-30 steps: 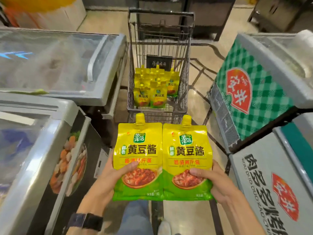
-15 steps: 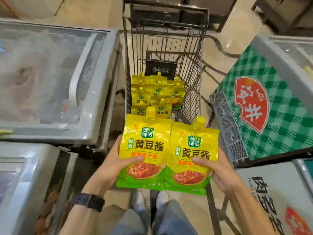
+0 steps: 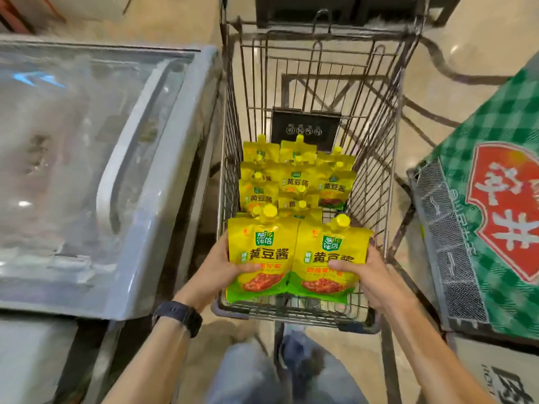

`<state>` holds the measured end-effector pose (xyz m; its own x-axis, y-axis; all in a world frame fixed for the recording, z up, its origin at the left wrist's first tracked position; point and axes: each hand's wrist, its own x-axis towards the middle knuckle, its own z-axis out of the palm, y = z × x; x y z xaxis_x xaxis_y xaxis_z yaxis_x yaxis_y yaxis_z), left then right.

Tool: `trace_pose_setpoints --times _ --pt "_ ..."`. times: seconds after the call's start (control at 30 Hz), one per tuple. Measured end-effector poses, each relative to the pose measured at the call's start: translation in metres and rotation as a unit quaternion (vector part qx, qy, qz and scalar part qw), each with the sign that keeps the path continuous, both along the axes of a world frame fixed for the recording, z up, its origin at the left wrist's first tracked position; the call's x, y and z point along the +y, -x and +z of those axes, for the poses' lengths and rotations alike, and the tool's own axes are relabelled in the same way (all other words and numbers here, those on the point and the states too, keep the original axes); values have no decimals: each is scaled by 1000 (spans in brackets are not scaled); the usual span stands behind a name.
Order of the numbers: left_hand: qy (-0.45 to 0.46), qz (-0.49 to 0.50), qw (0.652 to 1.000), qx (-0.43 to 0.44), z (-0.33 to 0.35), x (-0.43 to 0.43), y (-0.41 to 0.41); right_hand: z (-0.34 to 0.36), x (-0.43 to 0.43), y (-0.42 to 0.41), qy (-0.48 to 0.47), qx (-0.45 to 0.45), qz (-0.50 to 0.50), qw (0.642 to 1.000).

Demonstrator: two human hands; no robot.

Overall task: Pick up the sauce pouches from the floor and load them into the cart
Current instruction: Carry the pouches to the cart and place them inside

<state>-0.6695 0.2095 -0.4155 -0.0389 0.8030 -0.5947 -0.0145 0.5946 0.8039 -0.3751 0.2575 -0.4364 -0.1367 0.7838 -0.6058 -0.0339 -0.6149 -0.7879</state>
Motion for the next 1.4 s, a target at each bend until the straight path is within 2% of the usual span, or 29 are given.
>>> trace_pose_setpoints --times 0.13,0.23,0.33,0.43,0.53,0.6,0.63,0.7,0.77,0.83,0.9,0.97,1.03,1.13,1.23,1.4 --pt "69 38 997 28 -48 38 -2 -57 28 8 41 -14 3 999" --pt "103 99 984 102 -86 54 -9 -98 40 16 57 -32 11 998" --pt "109 152 972 141 -125 61 -16 -139 46 22 88 -62 9 994" --pt "115 156 968 160 -139 65 -28 -182 51 21 90 -94 33 991" --pt "76 162 967 184 -144 61 -30 -199 59 19 82 -113 51 989" --pt "32 129 970 205 -141 58 -28 -193 66 20 46 -117 78 989" --pt "-1 77 964 253 -143 54 -25 -188 69 22 22 -116 87 989" --pt "-51 -41 933 355 -145 50 -22 -175 72 25 -22 -125 105 986" --pt "-67 -114 905 405 -144 56 -21 -166 74 25 -86 -155 164 970" --pt "-72 -184 884 424 -138 67 -20 -162 74 24 -134 -226 247 933" --pt "-67 -256 859 439 -133 82 -14 -157 73 31 -171 -317 320 876" --pt "-32 -323 808 491 -127 99 -6 -153 72 45 -216 -384 350 827" --pt "-4 -359 758 544 -123 112 2 -149 74 56 -241 -411 355 804" --pt "-8 -389 708 590 -121 114 2 -153 85 52 -229 -405 409 785" --pt "-21 -418 690 591 -129 98 -4 -146 98 47 -222 -353 444 793" --pt "-88 -405 702 579 -135 92 7 -132 129 56 -269 -341 452 779"
